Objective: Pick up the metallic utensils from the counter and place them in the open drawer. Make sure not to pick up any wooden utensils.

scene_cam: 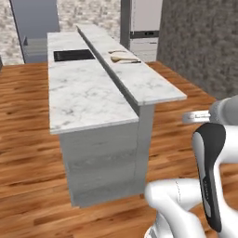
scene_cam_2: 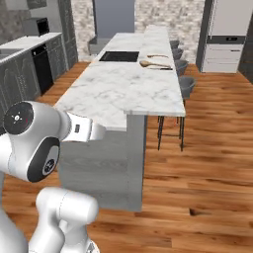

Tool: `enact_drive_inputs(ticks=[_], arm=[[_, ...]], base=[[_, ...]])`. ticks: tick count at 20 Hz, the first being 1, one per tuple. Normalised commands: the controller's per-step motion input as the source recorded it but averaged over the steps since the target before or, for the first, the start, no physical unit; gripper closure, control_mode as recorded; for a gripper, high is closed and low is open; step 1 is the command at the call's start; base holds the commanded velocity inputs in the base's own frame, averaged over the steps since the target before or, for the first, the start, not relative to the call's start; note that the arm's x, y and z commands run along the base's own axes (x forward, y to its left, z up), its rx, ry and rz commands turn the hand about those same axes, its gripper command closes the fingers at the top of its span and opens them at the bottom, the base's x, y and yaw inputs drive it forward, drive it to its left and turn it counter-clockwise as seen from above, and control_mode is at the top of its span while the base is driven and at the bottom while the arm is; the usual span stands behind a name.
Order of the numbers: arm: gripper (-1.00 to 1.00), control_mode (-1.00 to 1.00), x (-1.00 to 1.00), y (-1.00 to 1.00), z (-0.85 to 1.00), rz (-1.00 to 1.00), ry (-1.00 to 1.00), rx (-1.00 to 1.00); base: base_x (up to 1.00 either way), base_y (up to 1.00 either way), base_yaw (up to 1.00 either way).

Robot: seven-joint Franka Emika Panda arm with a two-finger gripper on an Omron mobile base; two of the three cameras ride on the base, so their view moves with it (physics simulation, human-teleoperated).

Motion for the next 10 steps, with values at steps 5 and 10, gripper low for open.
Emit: enact_drive_inputs(ticks=[5, 10], arm=[[-1.0, 1.0, 0.0, 0.0, 0.0, 0.0, 0.0, 0.0], [-1.0, 1.0, 0.0, 0.0, 0.0, 0.0, 0.0, 0.0]], base=[[0.09, -1.0, 0.32], [0.0, -0.95, 0.63]])
